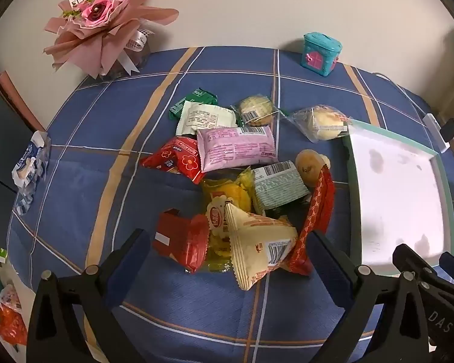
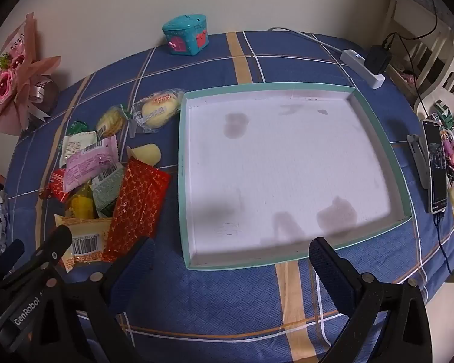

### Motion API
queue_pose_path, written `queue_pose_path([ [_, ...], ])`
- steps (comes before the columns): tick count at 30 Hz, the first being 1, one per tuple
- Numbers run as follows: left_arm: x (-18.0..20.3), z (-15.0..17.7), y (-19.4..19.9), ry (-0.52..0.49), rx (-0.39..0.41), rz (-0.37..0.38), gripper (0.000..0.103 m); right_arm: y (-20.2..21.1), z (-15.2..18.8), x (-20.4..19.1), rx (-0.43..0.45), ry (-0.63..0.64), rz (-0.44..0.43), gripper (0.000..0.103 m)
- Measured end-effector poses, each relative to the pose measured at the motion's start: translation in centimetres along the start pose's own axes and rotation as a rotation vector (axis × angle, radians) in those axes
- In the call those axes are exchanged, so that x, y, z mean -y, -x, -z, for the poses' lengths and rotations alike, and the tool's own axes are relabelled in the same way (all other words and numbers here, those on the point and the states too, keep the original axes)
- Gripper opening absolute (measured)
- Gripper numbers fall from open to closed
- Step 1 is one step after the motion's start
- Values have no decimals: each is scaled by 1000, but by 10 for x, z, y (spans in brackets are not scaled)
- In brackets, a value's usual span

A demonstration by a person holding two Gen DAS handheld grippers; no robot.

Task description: Organize snacks

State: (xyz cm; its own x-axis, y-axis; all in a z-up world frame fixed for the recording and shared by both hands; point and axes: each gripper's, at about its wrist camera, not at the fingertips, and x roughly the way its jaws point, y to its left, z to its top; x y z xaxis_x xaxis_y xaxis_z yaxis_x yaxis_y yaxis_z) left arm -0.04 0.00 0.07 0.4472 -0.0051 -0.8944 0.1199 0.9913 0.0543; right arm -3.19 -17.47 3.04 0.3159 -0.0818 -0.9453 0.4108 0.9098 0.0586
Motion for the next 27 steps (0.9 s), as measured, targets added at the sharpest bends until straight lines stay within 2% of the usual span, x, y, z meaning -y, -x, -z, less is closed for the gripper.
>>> queue_pose_path([
  [9,-13,-7,-5,-2,-15,10,103,1,0,0,5,0,1,103],
  [15,-3,-1,1,4,-9,-18,103,1,0,0,3,1,-1,103],
  [27,-6,0,0,9,-9,-16,103,1,0,0,4,1,-1,103],
])
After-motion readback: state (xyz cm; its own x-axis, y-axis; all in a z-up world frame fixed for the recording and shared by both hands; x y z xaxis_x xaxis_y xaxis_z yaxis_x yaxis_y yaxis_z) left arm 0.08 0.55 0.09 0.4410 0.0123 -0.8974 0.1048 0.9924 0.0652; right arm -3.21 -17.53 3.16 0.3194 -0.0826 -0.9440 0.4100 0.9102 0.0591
